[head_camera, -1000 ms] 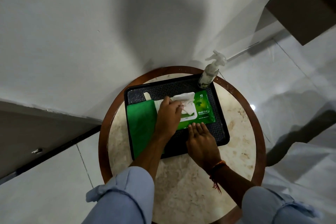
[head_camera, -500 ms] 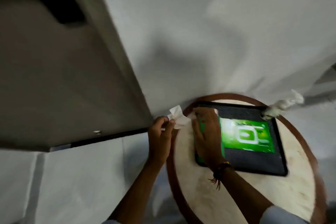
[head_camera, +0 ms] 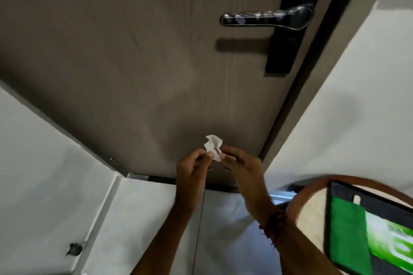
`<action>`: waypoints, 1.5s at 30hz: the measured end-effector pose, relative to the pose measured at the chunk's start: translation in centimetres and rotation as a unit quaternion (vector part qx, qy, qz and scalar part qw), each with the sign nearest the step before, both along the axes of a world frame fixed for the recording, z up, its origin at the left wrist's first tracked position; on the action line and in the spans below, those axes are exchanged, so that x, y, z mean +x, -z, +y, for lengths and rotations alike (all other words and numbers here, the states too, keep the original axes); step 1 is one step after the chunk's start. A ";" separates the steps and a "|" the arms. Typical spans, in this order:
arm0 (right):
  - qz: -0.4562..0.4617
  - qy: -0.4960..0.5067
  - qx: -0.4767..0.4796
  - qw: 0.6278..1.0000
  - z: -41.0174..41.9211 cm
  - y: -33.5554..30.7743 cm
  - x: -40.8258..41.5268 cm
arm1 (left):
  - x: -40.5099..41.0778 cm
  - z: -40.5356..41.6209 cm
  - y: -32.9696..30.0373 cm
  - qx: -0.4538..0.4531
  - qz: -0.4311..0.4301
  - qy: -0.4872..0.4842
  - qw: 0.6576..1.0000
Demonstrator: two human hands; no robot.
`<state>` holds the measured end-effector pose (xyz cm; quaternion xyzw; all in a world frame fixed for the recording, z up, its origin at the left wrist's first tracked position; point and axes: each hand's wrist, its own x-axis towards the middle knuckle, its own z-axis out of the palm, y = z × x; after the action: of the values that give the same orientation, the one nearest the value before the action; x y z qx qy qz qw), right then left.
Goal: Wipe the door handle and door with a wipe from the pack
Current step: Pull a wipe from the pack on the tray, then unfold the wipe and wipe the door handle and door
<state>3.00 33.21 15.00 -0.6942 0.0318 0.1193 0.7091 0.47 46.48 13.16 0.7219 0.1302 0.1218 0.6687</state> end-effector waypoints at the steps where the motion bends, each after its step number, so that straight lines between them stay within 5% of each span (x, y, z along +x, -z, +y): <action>1: 0.023 0.010 0.029 0.999 0.6 -0.3 0.3 | 0.0 0.6 -0.3 -0.005 -0.006 -0.003 1.000; 8: 0.207 0.038 0.213 0.954 0.3 -1.7 2.8 | 1.0 2.4 -1.3 -0.021 -0.026 -0.068 0.997; 11: 0.175 0.033 0.222 0.959 -0.6 -2.2 3.2 | 1.6 2.0 -1.1 0.035 -0.019 -0.059 0.997; 15: 0.131 0.045 0.165 0.976 -1.4 -2.5 3.3 | 2.1 1.3 -1.7 0.182 -0.112 -0.072 0.974; 20: 0.131 0.079 0.170 0.974 -3.1 -2.8 3.7 | 3.4 -0.9 -2.4 0.378 -0.128 0.105 0.911; 24: 0.124 0.074 0.193 0.970 -4.3 -2.5 3.9 | 3.9 -2.4 -1.9 0.415 -0.135 0.107 0.894; 27: 0.101 0.060 0.222 0.968 -5.3 -2.4 3.8 | 4.4 -3.4 -1.8 0.385 -0.152 0.084 0.907; 35: 0.005 0.046 0.108 0.993 -6.6 -2.8 4.2 | 6.0 -4.3 -2.6 0.149 -0.070 0.077 0.983; 45: -0.043 0.026 0.065 0.997 -6.7 -3.5 4.8 | 6.7 -4.7 -3.0 0.076 -0.066 0.092 0.991</action>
<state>7.80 26.51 18.48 -0.6500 0.0118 0.0729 0.7563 7.20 41.75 16.13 0.7701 0.0092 0.1165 0.6271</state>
